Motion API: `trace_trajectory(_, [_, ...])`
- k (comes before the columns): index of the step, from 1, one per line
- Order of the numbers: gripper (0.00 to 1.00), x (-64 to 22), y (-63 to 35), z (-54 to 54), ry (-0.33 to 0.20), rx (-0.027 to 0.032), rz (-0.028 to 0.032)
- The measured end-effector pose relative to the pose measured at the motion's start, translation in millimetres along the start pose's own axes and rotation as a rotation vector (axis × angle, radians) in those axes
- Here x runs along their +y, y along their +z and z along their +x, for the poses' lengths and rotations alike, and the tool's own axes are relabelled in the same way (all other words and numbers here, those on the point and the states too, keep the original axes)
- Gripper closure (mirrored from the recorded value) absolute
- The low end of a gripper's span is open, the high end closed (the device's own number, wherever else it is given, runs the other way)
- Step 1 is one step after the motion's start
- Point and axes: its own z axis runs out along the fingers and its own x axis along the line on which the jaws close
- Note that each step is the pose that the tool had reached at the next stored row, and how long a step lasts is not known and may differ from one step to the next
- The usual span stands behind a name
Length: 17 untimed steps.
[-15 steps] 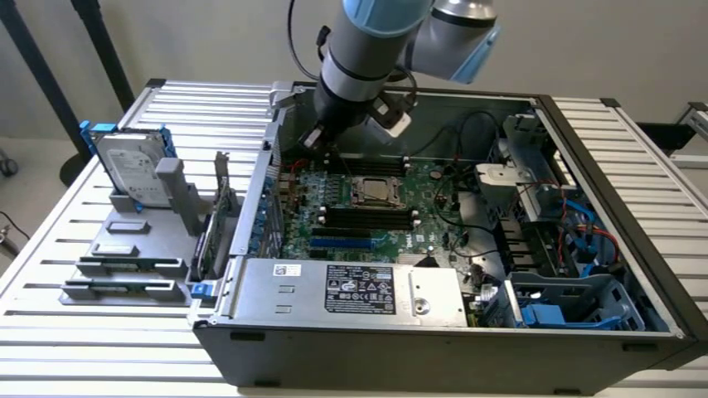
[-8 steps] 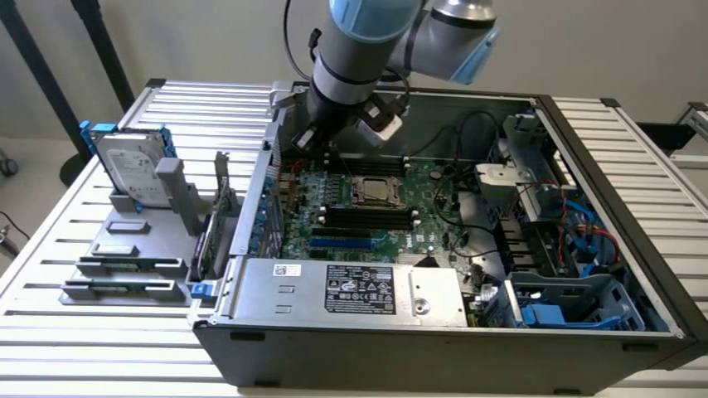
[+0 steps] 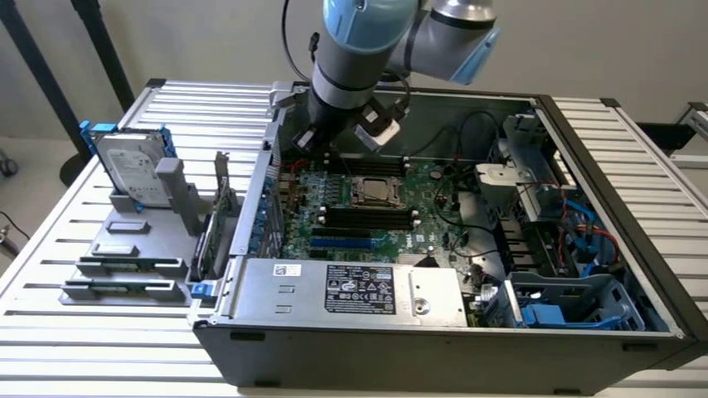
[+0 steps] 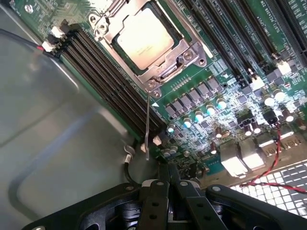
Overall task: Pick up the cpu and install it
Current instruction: 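Install the first cpu locking lever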
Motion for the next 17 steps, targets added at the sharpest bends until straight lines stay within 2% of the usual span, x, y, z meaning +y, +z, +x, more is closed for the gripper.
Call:
trace_trajectory(3, [0.89, 0.8, 1.6, -0.5, 0.022, 0.0151, -0.0108])
trace_trajectory(12, [0.89, 1.4, 3.0, -0.9, 0.06, 0.0675, -0.0472])
trace_trajectory(17, [0.89, 1.4, 3.0, -0.8, 0.072, 0.0964, -0.0625])
